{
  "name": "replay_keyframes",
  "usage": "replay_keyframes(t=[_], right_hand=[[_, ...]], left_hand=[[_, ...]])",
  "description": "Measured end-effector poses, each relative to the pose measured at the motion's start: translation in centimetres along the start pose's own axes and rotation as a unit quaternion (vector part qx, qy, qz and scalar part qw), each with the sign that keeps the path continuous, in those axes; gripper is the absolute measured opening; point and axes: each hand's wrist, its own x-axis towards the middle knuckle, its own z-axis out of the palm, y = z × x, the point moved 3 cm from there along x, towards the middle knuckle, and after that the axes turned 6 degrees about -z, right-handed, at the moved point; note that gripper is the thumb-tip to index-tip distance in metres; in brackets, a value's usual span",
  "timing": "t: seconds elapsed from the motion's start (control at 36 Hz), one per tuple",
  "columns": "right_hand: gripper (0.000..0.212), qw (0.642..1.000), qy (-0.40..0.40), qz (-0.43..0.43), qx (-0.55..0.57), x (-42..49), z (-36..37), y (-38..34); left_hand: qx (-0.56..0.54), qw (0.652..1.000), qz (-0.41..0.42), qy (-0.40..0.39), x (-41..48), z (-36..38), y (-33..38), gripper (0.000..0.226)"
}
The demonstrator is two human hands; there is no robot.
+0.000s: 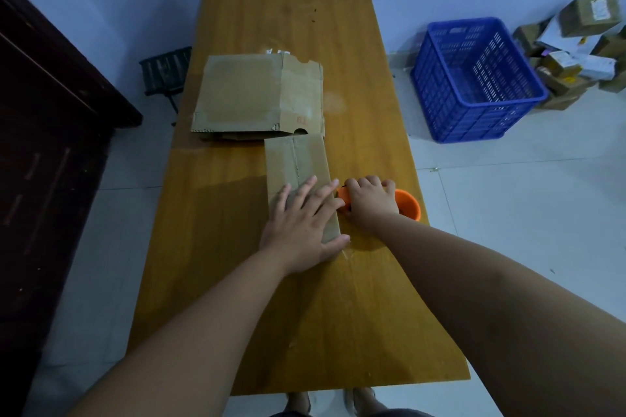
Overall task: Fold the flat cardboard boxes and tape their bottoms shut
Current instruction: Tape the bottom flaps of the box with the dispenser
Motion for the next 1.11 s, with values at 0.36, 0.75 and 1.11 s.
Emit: replay_keyframes(t=[0.36,0.75,1.11], right_hand=[[0.042,0.997,-0.050,0.022,0.061,1.9,-0.6,0.0],[0.047,0.999,-0.007,-0.006,0.033,2.3,-0.6,-0.5],[0.043,0.961,0.186,0.013,0.203,0.2,-1.9,-0.4]], left_hand=[[-0.005,1.000,0.002,-0.005,0.1,-0.1,0.0,0.059],[0.009,1.000,-0.003,0.004,0.1,-0.1,0.1,0.060],[-0.021,1.000,-0.006,0.003,0.3,-0.1,0.0,0.058]])
